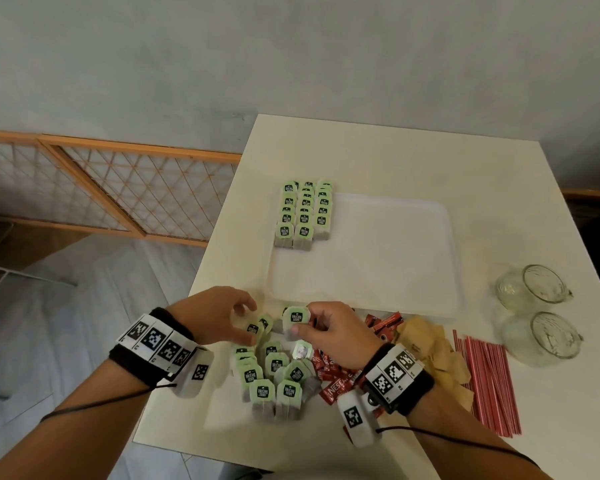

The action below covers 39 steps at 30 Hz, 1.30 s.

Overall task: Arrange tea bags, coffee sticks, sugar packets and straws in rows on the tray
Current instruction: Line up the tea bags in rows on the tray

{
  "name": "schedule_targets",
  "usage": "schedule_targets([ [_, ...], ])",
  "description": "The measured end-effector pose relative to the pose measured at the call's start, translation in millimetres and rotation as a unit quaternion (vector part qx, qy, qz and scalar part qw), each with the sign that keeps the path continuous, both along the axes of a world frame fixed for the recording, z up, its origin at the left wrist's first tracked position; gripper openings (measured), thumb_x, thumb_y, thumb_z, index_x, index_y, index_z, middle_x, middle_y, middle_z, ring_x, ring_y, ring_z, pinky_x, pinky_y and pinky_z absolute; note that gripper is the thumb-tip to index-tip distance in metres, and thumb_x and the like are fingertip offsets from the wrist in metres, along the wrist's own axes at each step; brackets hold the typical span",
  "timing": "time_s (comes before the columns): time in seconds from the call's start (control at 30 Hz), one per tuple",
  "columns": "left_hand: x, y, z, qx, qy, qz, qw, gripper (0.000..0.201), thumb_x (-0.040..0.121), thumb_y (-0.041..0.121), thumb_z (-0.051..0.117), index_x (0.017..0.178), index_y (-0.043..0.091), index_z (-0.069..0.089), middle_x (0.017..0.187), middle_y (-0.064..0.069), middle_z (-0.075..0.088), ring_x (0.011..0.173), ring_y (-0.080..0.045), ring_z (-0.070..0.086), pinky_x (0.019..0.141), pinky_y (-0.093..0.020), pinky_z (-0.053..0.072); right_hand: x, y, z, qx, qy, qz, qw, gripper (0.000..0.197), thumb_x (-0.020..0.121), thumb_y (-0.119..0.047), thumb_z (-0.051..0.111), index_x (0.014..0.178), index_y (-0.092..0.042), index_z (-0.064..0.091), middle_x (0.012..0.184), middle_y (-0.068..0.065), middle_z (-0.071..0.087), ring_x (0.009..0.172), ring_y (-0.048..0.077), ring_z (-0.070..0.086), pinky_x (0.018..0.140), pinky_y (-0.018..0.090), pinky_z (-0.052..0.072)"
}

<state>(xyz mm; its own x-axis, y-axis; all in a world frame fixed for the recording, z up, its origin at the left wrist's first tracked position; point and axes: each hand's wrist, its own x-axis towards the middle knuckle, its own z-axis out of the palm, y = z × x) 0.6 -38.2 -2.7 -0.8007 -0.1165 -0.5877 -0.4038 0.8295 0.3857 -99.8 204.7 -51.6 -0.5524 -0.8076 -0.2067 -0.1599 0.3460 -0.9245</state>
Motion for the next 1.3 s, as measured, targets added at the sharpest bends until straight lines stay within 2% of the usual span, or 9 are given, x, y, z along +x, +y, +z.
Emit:
schedule_targets([
  [0.17,0.1,0.8,-12.8,0.027,-0.002,-0.001,1.0,0.054,0.072,0.049,0.085,0.118,0.033,0.06,0.099,0.011,0.063,0.079,0.0,0.058,0.07,-0.015,0.044,1.5,-0.9,-1.3,0.005,-0.009,0.001,1.0,0.055,0.081,-0.063,0.07,0.081,-0.008,0.064,0.067,0.013,0.058,0.058,0.016,0.047,0.058,0.041,0.047],
  [0.37,-7.7,2.9,-16.8,0.06,0.012,0.001,0.998,0.022,0.078,0.029,0.083,0.096,0.022,0.072,0.076,0.007,0.063,0.06,-0.002,0.052,0.064,-0.019,0.047,0.6,-0.5,0.0,-0.001,-0.025,-0.006,1.0,0.042,0.089,-0.048,0.072,0.08,-0.008,0.065,0.06,0.005,0.053,0.053,0.013,0.041,0.054,0.032,0.039],
  [0.5,-11.3,3.5,-8.9,0.091,0.018,0.007,0.996,0.012,0.081,0.033,0.08,0.082,0.022,0.075,0.068,-0.001,0.068,0.056,-0.003,0.053,0.061,-0.023,0.046,-1.1,3.0,12.1,-0.004,-0.025,-0.011,1.0,0.025,0.092,-0.036,0.074,0.07,-0.028,0.066,0.051,-0.015,0.047,0.048,0.004,0.038,0.054,0.026,0.036],
  [0.6,-13.7,3.2,-1.1,0.117,0.036,0.023,0.992,0.013,0.081,0.036,0.08,0.081,0.024,0.074,0.077,-0.001,0.073,0.063,-0.01,0.063,0.068,-0.027,0.053,-2.0,3.4,19.0,-0.013,-0.017,-0.01,1.0,0.042,0.095,-0.027,0.072,0.059,-0.046,0.062,0.047,-0.019,0.047,0.047,0.001,0.037,0.054,0.022,0.036],
  [0.73,-19.1,4.1,6.9,0.162,0.091,0.043,0.982,0.014,0.085,0.036,0.077,0.08,0.023,0.073,0.08,0.002,0.074,0.079,-0.019,0.068,0.077,-0.031,0.054,-5.3,4.5,19.0,-0.017,-0.035,-0.024,0.999,0.017,0.092,-0.038,0.073,0.076,-0.038,0.07,0.064,-0.008,0.064,0.057,0.017,0.055,0.061,0.036,0.047],
  [0.83,-25.6,9.7,13.0,0.21,0.107,0.081,0.969,0.016,0.09,0.03,0.073,0.082,0.017,0.073,0.072,-0.005,0.069,0.06,-0.017,0.053,0.064,-0.028,0.045,-8.3,5.3,22.3,-0.036,-0.062,-0.025,0.997,0.009,0.093,-0.037,0.072,0.095,-0.03,0.076,0.086,0.007,0.075,0.068,0.022,0.061,0.067,0.046,0.053],
  [0.9,-29.9,15.0,15.4,0.244,0.11,0.114,0.957,0.017,0.092,0.019,0.069,0.084,0.005,0.071,0.067,-0.004,0.063,0.056,-0.009,0.048,0.061,-0.021,0.041,-10.7,4.7,25.2,-0.052,-0.077,-0.021,0.995,0.015,0.094,-0.03,0.072,0.105,-0.02,0.077,0.095,0.007,0.077,0.072,0.013,0.064,0.065,0.033,0.053],
  [1.07,-38.5,30.8,15.0,0.374,0.098,0.191,0.902,0.019,0.096,0.019,0.06,0.084,0.005,0.06,0.07,-0.003,0.058,0.061,-0.015,0.051,0.058,-0.024,0.046,-15.6,4.7,39.8,-0.069,-0.115,-0.022,0.991,0.023,0.098,-0.013,0.065,0.111,0.005,0.071,0.069,-0.014,0.071,0.054,-0.005,0.06,0.055,0.008,0.045],
  [1.3,-45.7,54.7,15.0,0.476,0.092,0.27,0.832,0.023,0.104,0.021,0.049,0.109,0.001,0.059,0.092,-0.018,0.069,0.082,-0.036,0.067,0.071,-0.053,0.058,-18.4,-1.5,35.2,-0.045,-0.121,-0.078,0.989,0.023,0.098,-0.026,0.067,0.096,-0.004,0.072,0.054,-0.006,0.053,0.047,0.017,0.038,0.048,0.03,0.032],
])
